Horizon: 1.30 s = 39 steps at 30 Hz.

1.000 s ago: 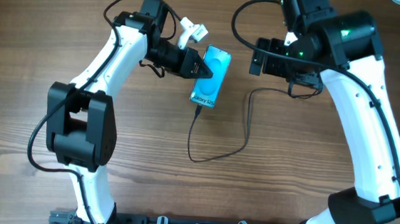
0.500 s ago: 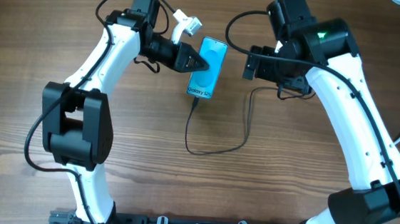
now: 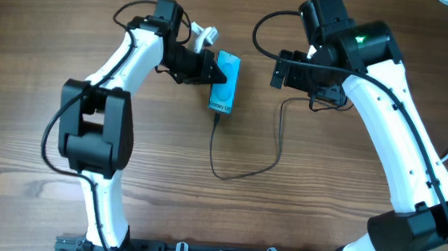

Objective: Plug charger to phone and switch on socket

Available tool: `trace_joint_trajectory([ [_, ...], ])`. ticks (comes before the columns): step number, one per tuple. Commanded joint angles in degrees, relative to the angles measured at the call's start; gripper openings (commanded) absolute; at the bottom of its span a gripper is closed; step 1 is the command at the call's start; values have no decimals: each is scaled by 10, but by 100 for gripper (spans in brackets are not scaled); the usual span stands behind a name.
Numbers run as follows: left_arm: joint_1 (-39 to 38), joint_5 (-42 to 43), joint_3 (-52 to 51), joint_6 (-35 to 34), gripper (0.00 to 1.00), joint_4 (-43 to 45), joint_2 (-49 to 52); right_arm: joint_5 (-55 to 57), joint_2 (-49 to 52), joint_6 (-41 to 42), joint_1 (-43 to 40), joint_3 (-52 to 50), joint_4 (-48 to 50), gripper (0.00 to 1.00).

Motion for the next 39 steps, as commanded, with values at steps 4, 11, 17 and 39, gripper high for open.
trace_joint_trajectory([
  [4,3,9,2,-30,4,1,34,-21,-9,7,0,-6,-2,100],
  [11,2,-43,2,-95,4,10,43,-21,-8,7,3,-6,-3,100],
  [17,-5,-58,2,-97,4,9,49,-21,-7,6,3,-6,-4,100],
  [39,-28,-179,2,-97,28,-1,60,-18,-7,2,3,-6,-4,100],
])
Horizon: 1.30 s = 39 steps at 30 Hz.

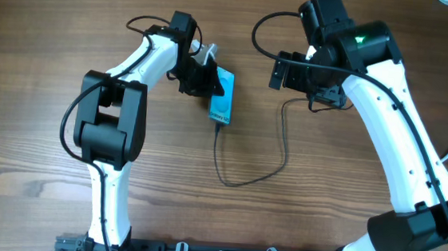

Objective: Plug charger to phone and switch on socket

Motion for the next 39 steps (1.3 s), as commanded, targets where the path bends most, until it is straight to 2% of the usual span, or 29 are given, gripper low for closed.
trace_joint_trajectory([
  [1,0,-62,2,-4,31,-5,8,-3,-7,1,3,-6,-2,100],
  [3,0,-63,2,-4,40,-5,8,-3,-7,-1,3,-6,-2,100],
  [11,-1,-103,2,-6,47,-10,8,-3,-7,-8,3,-6,-6,100],
  [15,-1,-160,2,-30,49,-16,8,2,-7,-8,3,-6,-8,100],
  [17,0,-180,2,-31,66,-20,8,24,-7,-8,3,-6,-8,100],
  [18,0,-181,2,-32,71,-22,8,38,-7,-6,3,-6,-8,100],
  [21,0,-186,2,-32,75,-22,8,71,-7,-6,3,-6,-8,100],
  [25,1,-251,3,-74,80,-36,-8,99,-7,-6,-2,-6,-8,100],
  [28,1,-274,11,-75,79,-53,-46,115,-7,14,-15,-6,-5,100],
  [32,1,-284,24,-74,77,-63,-151,123,-7,53,-68,-6,2,100],
  [34,1,-284,24,-75,83,-56,-214,115,-7,52,-102,-6,3,100],
  [36,1,-289,24,-74,100,-46,-279,116,-7,52,-138,-6,4,100],
  [39,1,-326,24,-74,100,-39,-350,115,-7,52,-201,-6,16,100],
])
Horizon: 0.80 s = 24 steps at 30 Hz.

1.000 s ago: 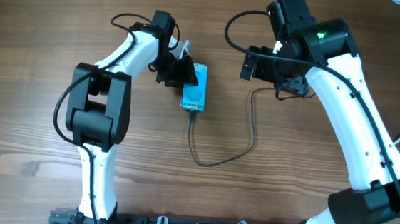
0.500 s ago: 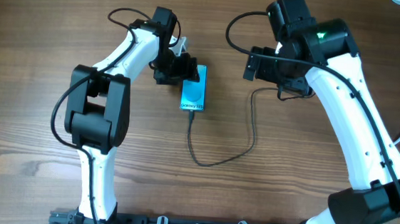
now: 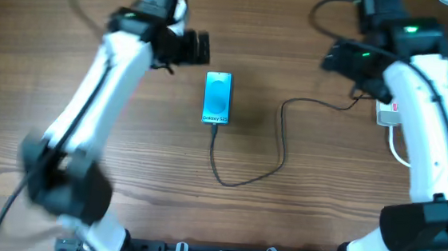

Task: Plug charger to phone and switch on socket
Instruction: 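Move the right gripper over the white power strip's switch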

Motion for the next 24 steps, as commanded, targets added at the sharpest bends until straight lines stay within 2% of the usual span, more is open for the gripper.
trace_joint_trajectory([
  [1,2,-57,9,-1,100,0,-109,14,-7,13,-73,-5,16,100],
  [6,2,-58,9,-1,100,-5,-160,14,-6,12,-168,-6,52,100],
  [11,2,-58,9,-1,100,-5,-170,14,-3,-10,-252,-54,141,100],
  [17,2,-58,9,-1,100,-5,-169,8,33,-48,-304,-104,221,100],
  [22,2,-58,9,-1,100,-5,-169,-83,82,-132,-325,-109,264,100],
  [24,2,-58,9,-1,100,-5,-169,-83,104,-136,-325,-109,268,100],
])
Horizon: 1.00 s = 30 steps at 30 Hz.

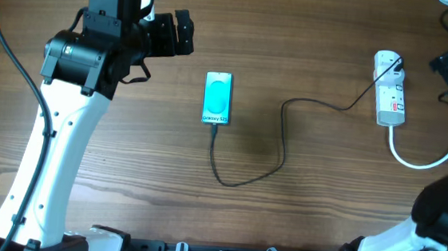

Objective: Plug charger to phone and switch on socket

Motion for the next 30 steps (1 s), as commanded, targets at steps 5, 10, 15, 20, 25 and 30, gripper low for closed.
trace_joint_trajectory([
  [5,2,-7,-5,-1,100,0,2,-47,99,-52,-1,-7,19,100],
  [10,2,-7,-5,-1,100,0,2,-47,144,-52,-1,-7,32,100],
  [15,2,-7,-5,-1,100,0,2,-52,161,-51,-1,-7,44,100],
  [20,2,-7,-5,-1,100,0,2,-51,165,-51,-1,-14,61,100],
  [25,2,-7,-5,-1,100,0,2,-52,166,-54,-1,-37,87,100],
  [30,2,-7,-5,-1,100,0,2,-52,166,-64,-1,-60,110,100],
])
